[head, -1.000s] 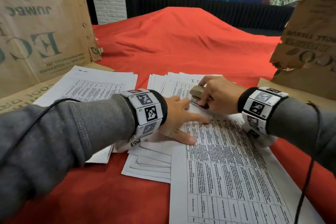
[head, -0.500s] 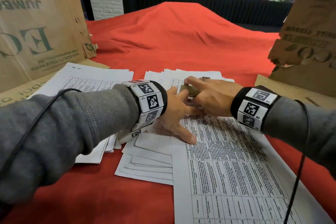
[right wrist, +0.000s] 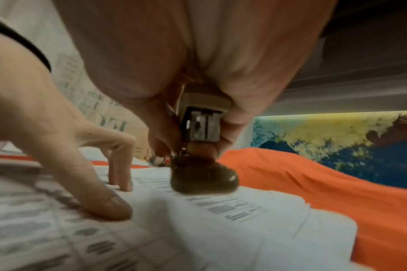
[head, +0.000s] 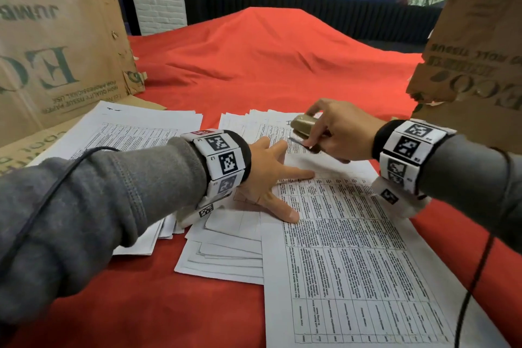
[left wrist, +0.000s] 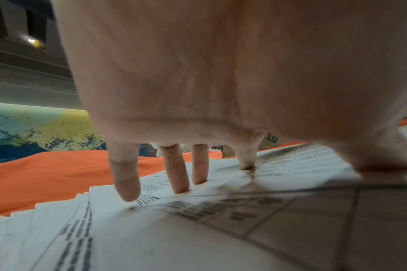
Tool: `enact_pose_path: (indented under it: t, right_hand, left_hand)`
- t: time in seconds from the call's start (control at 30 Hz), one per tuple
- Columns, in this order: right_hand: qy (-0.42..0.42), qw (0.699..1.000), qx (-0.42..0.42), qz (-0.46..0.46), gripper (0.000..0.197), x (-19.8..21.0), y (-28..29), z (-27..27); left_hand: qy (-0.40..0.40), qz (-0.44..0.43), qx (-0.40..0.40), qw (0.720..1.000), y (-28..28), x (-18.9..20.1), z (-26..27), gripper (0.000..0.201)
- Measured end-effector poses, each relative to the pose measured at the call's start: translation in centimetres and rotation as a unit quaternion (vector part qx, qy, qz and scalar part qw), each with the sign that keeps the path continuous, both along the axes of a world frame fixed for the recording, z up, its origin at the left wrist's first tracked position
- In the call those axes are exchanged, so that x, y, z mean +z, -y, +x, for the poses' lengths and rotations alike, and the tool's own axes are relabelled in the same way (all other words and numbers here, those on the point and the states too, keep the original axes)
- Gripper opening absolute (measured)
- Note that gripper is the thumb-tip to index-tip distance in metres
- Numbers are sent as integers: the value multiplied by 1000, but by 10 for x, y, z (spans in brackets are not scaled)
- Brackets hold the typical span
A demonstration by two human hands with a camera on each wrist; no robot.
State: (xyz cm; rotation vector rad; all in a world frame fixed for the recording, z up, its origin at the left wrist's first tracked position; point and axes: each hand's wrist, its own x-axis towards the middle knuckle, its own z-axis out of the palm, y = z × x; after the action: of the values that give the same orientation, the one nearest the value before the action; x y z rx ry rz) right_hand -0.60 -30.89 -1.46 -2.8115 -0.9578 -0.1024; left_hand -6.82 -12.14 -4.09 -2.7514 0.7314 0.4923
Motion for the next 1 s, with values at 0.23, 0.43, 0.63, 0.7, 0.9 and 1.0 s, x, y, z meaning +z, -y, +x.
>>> enact_pose_path:
  t: [0.23, 0.43, 0.63, 0.7, 0.9, 1.0]
  right_hand:
    - [-61, 997, -14, -37, 34, -17, -6, -15]
    - [-79, 996, -31, -32, 32, -14, -13, -26]
    - [-89, 995, -45, -29, 28, -10, -20, -36]
    - [-96, 994, -51, -26, 27, -11, -22, -37]
    - [-94, 993, -73, -1, 19, -21, -35, -36]
    - [-90, 993, -81, 12, 23, -23, -37, -35]
  left_hand:
    - [-37, -46, 29, 998, -19, 6, -14, 92]
    - [-49, -7, 34, 998, -25, 4, -22, 83]
    - [-74, 20, 38, 996, -22, 10, -26, 81]
    - [-73, 22, 35, 996, -22, 9, -27, 81]
    - [-69, 34, 32, 996, -20, 9, -27, 82]
    - [-74, 33, 32, 996, -20, 9, -28, 82]
